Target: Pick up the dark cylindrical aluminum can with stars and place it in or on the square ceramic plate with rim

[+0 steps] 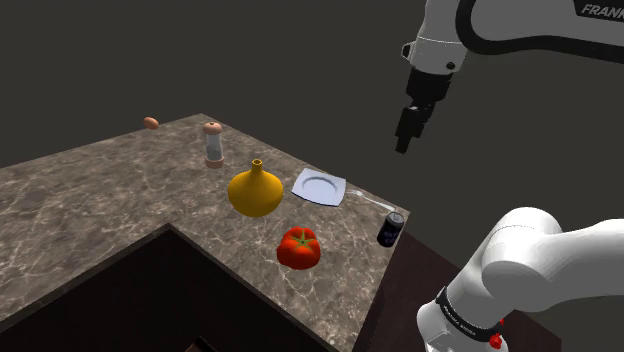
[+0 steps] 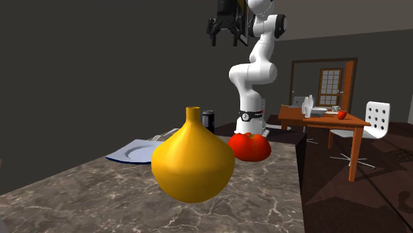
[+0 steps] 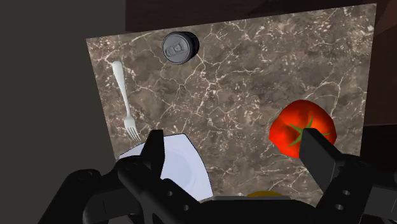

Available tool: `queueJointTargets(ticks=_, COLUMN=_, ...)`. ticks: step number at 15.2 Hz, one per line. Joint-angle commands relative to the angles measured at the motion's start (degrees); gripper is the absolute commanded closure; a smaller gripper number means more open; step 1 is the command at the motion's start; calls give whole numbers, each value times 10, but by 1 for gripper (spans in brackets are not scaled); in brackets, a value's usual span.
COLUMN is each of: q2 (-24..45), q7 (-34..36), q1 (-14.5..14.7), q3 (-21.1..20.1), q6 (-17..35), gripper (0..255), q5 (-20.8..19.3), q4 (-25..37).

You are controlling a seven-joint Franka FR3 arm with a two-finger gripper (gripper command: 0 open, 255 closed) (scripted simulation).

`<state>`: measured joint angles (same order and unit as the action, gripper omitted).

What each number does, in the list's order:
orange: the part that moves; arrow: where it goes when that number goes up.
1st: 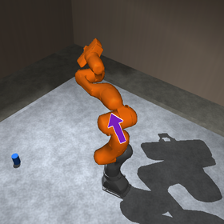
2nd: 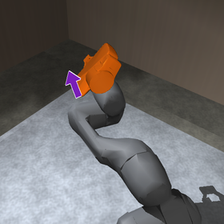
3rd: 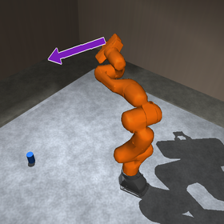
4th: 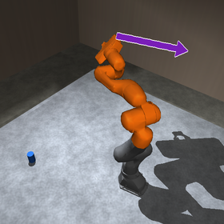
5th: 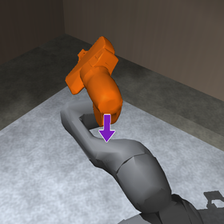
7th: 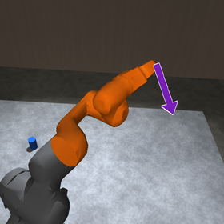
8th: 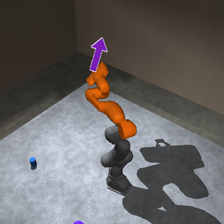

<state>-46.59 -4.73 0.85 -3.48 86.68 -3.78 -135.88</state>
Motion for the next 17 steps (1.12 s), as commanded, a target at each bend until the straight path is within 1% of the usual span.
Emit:
queueJointTargets(ticks=1, q2=0, q7=0, q1=0, q3=0, q6=0, gripper=0, q5=0, q4=0)
queueJointTargets(ticks=6, q2=-27, q7=-13, q1=-12, q3=32, q6=82, gripper=0, q5=-10, q4=-105)
queueJointTargets(ticks=10, q2=-36, q7=-24, q1=-26, q3=60, q6=152, gripper=0, q5=-23, q4=-181)
queueJointTargets(ticks=14, q2=-28, q7=-37, q1=-44, q3=91, q6=230, gripper=0, q5=-38, q4=-248)
queueJointTargets(ticks=17, q2=-8, q7=-48, q1=-60, q3=115, q6=296, gripper=0, q5=-52, q4=-292)
